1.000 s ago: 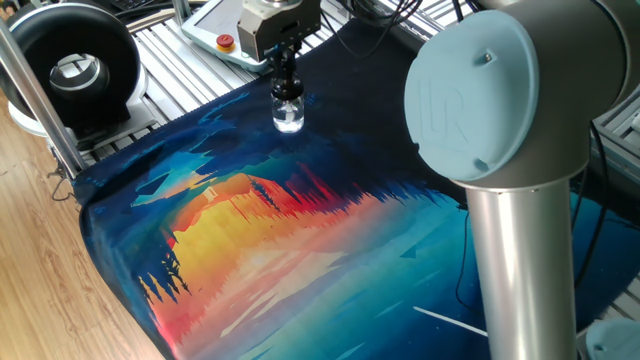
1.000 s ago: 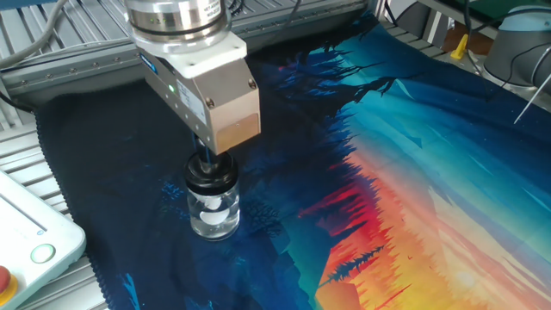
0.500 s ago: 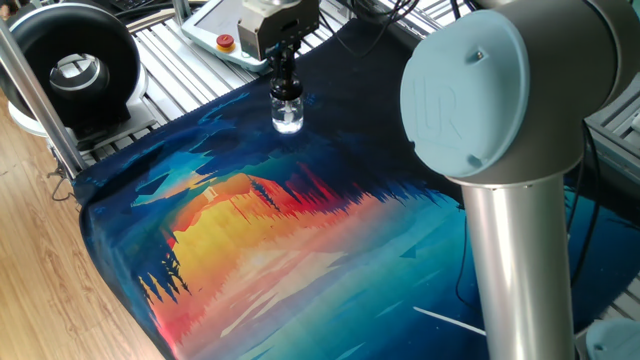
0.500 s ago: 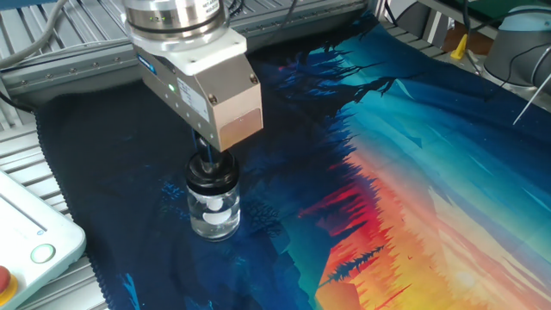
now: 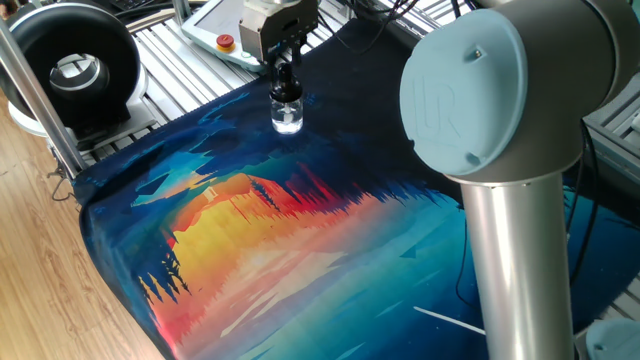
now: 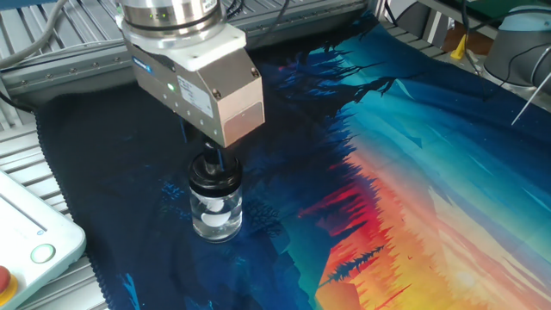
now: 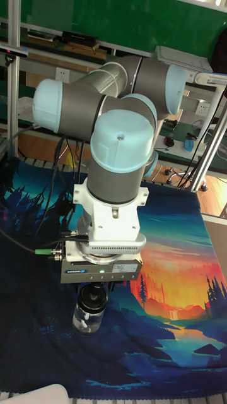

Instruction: Screw the lid onto the jar

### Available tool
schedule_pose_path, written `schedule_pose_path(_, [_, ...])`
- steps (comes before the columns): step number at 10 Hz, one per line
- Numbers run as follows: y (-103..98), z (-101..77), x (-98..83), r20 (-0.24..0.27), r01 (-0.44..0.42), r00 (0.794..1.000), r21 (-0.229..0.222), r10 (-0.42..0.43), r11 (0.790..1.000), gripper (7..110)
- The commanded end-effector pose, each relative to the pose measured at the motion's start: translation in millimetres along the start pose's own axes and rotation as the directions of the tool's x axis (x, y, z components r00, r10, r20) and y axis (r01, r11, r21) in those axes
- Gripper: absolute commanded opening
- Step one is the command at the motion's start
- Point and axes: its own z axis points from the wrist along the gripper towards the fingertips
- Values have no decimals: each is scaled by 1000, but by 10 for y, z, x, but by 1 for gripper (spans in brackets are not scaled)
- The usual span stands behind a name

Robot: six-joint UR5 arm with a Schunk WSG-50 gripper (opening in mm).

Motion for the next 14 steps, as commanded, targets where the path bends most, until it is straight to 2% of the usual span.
schedule_pose_path(1, [60, -142, -12, -3, 12, 1000, -2, -12, 1000, 66])
schedule_pose_path(2, [107, -220, -52, 9, 25, 1000, -9, -25, 1000, 66])
schedule_pose_path(3, [189, -380, -64, 5, 31, 999, -22, -31, 999, 66])
schedule_pose_path(4, [120, -581, -3, -33, 55, 998, 15, -55, 998, 66])
schedule_pose_path(5, [-96, -776, -10, -50, 51, 998, 107, -46, 993, 66])
schedule_pose_path(6, [-145, -888, -54, -32, 15, 999, 135, -11, 991, 22])
schedule_pose_path(7, [-37, -931, -168, 23, -1, 1000, 90, -1, 996, 22])
schedule_pose_path(8, [22, -991, -226, 45, -2, 999, 72, -1, 997, 22])
schedule_pose_path(10, [-17, -1103, -165, 12, -68, 998, 152, 67, 986, 22])
schedule_pose_path(12, [158, -1040, -162, -11, -84, 996, 83, 85, 993, 22])
schedule_pose_path(13, [158, -1040, -132, -26, -75, 997, 86, 78, 993, 22])
schedule_pose_path(14, [149, -1055, -127, -27, -71, 997, 89, 74, 994, 7])
